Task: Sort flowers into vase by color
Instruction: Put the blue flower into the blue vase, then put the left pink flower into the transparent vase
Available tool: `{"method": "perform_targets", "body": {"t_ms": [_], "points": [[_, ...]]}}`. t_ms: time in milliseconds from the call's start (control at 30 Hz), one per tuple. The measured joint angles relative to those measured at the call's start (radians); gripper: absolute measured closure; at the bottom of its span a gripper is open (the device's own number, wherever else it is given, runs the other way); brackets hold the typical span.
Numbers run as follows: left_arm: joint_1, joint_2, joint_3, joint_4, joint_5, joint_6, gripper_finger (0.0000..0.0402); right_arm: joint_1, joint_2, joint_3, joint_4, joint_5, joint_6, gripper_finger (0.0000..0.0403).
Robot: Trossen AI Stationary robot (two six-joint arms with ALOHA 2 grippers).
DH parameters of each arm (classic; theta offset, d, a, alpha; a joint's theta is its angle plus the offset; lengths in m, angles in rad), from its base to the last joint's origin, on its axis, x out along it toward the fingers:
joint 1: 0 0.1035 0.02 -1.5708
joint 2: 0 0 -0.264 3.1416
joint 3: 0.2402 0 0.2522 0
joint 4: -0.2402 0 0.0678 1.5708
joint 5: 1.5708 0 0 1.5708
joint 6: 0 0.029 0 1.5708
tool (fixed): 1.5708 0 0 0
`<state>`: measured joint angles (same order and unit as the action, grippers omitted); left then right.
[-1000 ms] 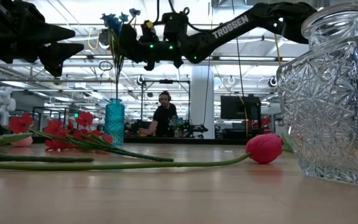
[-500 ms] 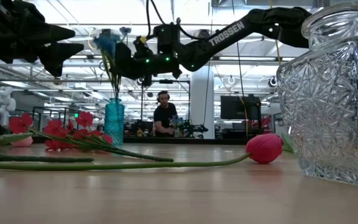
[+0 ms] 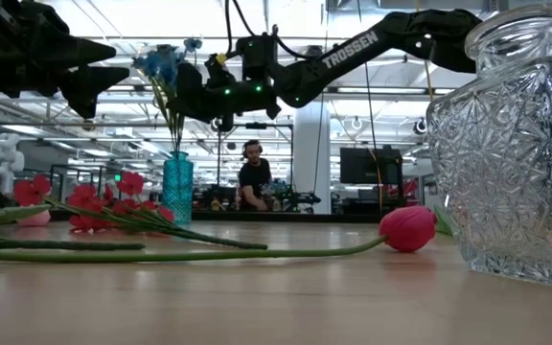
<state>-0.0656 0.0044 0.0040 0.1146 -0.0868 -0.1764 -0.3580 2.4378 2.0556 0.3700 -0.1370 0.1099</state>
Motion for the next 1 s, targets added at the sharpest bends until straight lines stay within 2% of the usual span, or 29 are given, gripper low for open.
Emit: {"method": "perform_targets", "body": {"t_ms": [300, 567, 767, 1000], "points": [[0.0, 0.001, 0.0, 0.003, 0.0, 0.0, 0.021, 0.004, -0.078, 0.0, -0.26, 0.003, -0.058, 0.0238], [0.0, 0.002, 0.0, 0.0, 0.0, 0.0, 0.021, 0.01, -0.156, 0.0, -0.508, 0.004, -0.091, 0.0188], [0.0, 0.002, 0.0, -0.001, 0.0, 0.0, 0.021, 0.011, -0.176, 0.0, -0.65, 0.007, -0.09, 0.0168], [0.0, 0.002, 0.0, 0.0, 0.0, 0.0, 0.021, 0.011, -0.202, 0.0, -0.871, 0.008, -0.066, 0.0165]]}}
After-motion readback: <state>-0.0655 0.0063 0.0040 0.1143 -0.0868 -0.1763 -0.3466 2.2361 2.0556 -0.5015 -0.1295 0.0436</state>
